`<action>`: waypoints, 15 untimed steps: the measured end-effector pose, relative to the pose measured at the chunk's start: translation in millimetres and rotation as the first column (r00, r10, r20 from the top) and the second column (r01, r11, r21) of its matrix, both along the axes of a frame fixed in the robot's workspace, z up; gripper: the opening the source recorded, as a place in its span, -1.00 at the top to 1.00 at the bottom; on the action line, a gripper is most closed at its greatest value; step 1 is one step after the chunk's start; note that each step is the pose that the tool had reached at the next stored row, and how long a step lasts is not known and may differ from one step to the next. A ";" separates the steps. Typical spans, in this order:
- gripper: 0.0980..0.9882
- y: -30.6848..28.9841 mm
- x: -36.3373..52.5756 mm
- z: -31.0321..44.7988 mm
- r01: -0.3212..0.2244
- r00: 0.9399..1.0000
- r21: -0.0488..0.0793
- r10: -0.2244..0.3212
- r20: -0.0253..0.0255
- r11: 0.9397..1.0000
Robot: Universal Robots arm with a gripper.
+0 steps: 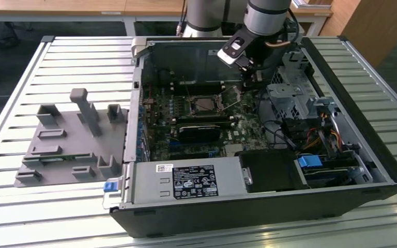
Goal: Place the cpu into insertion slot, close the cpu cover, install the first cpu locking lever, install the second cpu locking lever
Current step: 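Close the cpu cover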
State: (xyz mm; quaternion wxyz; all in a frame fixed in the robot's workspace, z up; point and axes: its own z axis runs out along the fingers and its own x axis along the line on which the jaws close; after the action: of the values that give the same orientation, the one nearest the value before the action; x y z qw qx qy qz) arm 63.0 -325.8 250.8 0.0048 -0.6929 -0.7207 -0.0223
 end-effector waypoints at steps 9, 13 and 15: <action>0.98 3.0 6.2 -2.4 0.000 1.000 0.000 0.000 -0.003 1.000; 0.98 4.0 8.2 -4.0 0.000 1.000 0.000 0.000 -0.006 1.000; 0.98 4.5 9.1 -5.1 0.000 1.000 0.000 0.000 -0.007 1.000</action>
State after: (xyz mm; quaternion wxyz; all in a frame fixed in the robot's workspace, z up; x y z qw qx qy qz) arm 72.1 -321.3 245.7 0.0073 -0.6929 -0.7207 -0.0199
